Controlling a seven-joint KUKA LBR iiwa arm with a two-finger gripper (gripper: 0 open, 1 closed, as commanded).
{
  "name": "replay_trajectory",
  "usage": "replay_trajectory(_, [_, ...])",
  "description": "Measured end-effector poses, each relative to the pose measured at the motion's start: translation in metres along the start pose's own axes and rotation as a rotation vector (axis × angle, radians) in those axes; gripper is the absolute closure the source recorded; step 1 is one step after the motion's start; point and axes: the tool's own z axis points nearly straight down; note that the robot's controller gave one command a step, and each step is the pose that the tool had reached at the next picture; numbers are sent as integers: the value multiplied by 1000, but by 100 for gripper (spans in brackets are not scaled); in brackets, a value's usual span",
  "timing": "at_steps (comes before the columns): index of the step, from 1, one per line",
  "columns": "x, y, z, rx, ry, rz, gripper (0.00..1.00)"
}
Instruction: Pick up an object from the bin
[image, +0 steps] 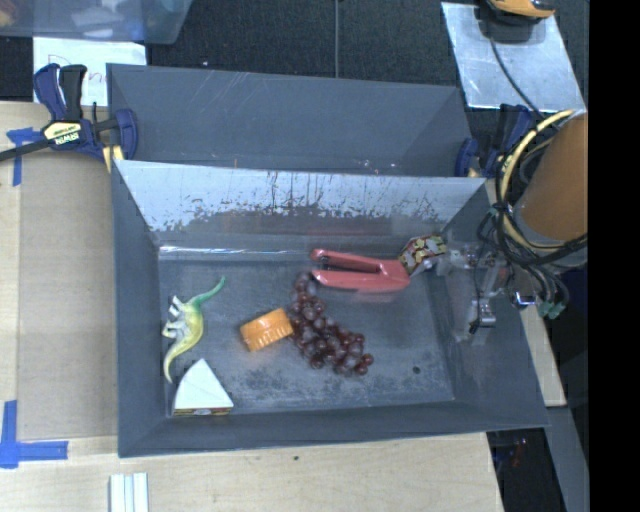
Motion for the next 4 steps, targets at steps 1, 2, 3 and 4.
replay_trajectory(1, [-2,1,-4,1,-8,-3,0])
replay_trajectory(2, [-39,41,57,1,-11,130,0])
replay_trajectory(3, [-71,81,71,4,-15,12,0])
replay_trajectory(4, [-88,105,71,2,-17,21,0])
